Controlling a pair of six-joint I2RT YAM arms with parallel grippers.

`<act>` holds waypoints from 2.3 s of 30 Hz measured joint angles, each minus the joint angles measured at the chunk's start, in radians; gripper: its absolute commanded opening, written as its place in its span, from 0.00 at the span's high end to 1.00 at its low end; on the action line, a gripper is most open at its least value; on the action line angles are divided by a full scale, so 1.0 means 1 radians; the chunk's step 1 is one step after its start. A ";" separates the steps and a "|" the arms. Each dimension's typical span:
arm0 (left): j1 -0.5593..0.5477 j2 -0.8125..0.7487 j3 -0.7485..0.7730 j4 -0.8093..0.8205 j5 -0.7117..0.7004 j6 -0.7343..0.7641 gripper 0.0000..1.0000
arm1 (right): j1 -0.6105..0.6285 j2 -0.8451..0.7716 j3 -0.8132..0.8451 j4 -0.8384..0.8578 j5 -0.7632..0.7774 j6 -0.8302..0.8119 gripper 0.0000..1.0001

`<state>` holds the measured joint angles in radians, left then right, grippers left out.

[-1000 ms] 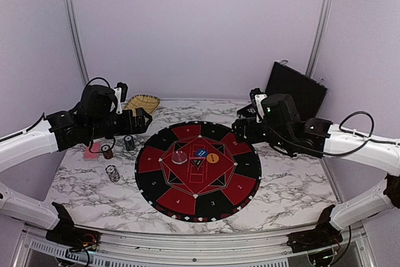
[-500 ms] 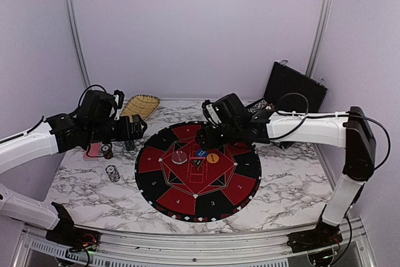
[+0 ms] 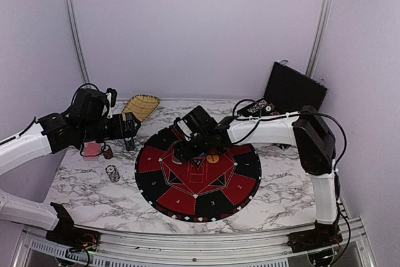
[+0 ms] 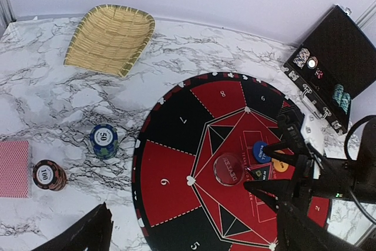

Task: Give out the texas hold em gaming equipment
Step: Move the dealer button to position 7.

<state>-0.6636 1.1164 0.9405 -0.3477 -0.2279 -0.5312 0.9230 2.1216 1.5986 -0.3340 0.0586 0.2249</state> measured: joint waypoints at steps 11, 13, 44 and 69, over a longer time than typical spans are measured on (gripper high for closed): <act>0.010 -0.027 0.000 -0.025 0.002 0.000 0.01 | 0.000 0.166 0.161 -0.064 -0.015 -0.038 0.22; 0.010 -0.029 0.000 -0.025 0.002 0.000 0.01 | 0.000 0.182 0.184 -0.075 -0.014 -0.041 0.23; 0.019 -0.038 0.000 -0.032 0.010 0.012 0.01 | 0.050 0.237 0.255 -0.156 0.109 -0.031 0.40; 0.024 -0.038 0.000 -0.032 0.011 0.016 0.01 | -0.020 0.372 0.460 -0.167 0.164 -0.023 0.42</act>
<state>-0.6392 1.0786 0.9405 -0.3801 -0.2165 -0.5156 0.9028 2.4939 2.0583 -0.5011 0.2222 0.2016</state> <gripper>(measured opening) 0.989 0.604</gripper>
